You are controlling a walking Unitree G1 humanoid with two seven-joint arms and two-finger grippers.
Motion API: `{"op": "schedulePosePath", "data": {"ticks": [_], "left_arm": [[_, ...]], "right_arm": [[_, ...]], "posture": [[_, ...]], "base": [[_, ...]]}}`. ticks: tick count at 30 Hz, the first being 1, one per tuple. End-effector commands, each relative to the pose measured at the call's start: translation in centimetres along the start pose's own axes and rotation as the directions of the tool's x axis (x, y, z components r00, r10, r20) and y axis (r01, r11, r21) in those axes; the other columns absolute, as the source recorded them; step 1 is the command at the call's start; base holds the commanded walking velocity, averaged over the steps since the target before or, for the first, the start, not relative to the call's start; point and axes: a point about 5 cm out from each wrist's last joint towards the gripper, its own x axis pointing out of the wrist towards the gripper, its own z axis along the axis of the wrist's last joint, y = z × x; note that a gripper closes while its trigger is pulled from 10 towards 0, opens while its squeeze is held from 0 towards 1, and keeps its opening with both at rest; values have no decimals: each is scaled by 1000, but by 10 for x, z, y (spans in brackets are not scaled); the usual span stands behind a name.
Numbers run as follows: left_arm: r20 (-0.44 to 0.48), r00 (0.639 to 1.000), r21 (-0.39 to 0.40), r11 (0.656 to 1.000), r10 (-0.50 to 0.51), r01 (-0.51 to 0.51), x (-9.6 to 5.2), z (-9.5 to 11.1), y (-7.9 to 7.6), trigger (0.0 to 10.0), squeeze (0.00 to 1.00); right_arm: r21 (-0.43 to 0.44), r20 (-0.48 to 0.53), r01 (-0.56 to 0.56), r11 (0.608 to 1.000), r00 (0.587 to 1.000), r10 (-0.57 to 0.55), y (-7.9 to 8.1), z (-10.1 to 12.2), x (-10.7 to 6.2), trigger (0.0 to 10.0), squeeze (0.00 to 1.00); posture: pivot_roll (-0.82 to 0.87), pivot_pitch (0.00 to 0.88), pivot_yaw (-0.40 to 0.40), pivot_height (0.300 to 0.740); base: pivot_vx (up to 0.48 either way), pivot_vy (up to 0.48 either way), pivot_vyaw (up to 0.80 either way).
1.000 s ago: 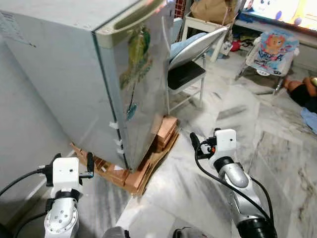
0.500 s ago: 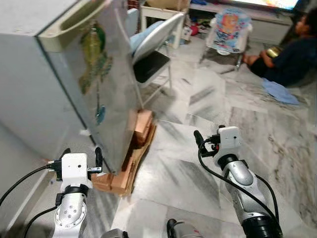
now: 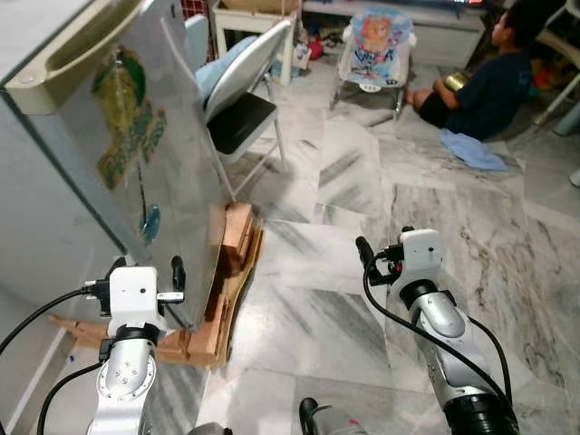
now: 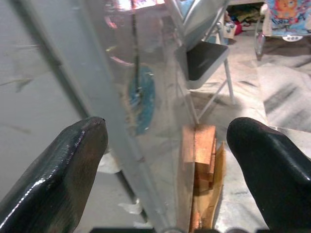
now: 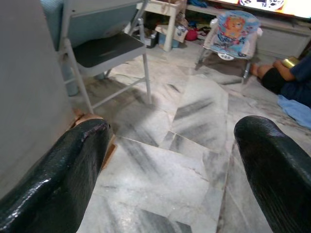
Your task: Restocking fridge
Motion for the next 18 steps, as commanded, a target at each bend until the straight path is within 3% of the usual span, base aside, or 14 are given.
{"op": "schedulePosePath", "data": {"ticks": [1,7,18], "left_arm": [[-26,1000,4,1000,5,-5,-2,-5,2,10000,0],[-34,999,1,1000,-2,2,-6,-8,-2,10000,0],[-37,999,-6,1000,-16,16,-6,-10,-8,10000,0]], "right_arm": [[-6,-4,8,1000,1000,-8,-2,0,-2,10000,0],[-6,-16,2,1000,1000,-2,0,-5,-6,10000,0],[-5,-25,-12,1000,1000,12,3,-6,-6,10000,0]], "posture": [[-1,140,2,740],[-3,135,-6,740],[0,126,-18,740]], "base": [[0,364,-513],[0,341,0],[0,0,0]]}}
